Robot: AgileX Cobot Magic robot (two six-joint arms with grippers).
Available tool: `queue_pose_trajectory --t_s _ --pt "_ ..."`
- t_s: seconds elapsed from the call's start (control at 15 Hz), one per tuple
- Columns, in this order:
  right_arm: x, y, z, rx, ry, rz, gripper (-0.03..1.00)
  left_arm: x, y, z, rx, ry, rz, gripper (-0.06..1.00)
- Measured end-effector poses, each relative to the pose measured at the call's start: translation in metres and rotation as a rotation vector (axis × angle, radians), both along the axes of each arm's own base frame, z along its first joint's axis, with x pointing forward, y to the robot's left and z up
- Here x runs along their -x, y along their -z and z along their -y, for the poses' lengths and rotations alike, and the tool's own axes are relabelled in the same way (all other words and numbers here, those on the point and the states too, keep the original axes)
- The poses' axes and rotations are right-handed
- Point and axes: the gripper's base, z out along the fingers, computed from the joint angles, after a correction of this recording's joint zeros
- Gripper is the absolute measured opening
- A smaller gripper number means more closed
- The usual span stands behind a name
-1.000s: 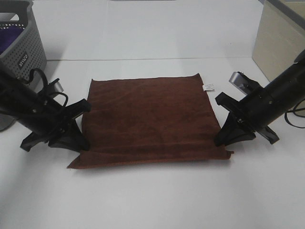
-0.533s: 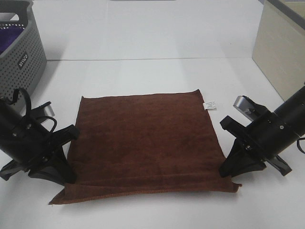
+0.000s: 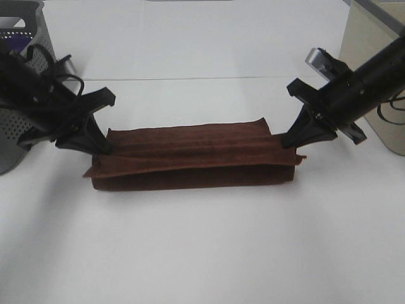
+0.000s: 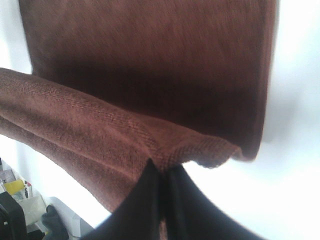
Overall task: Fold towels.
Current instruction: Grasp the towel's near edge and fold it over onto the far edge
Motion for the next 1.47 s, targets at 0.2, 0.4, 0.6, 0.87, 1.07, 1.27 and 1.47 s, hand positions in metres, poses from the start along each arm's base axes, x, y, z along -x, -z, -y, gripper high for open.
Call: queue_pose_trajectory --t_s 0.2,0.4,0.6,0.87,1.07,1.27,1.47 --pt "-0.042 -0.006 -0.002 -0.018 -0.003 0.033 0.0 -0.033 -0.01 0.001 -0.033 -0.019 0.053 0.0" --pt "-0.077 0.014 -0.003 -0.019 -0.001 0.045 0.0 -0.062 0.01 0.004 -0.058 -0.027 0.054 0.0" --pt "-0.099 0.04 -0.003 -0.014 0.004 0.041 0.0 -0.088 0.036 0.006 -0.077 -0.043 0.073 0.0" --pt "-0.106 0.062 -0.001 0.013 0.031 0.039 0.13 -0.098 0.059 0.007 -0.085 -0.049 0.047 0.02" --pt "-0.108 0.058 0.001 -0.011 0.044 0.041 0.6 -0.099 0.059 0.006 -0.073 -0.07 0.043 0.3" --pt "-0.107 0.042 0.001 -0.002 0.037 0.057 0.79 -0.096 0.059 0.007 -0.049 -0.066 0.01 0.84" --pt "-0.1 0.015 0.008 0.083 0.024 0.045 0.8 -0.093 0.048 0.005 -0.08 -0.025 0.019 0.87"
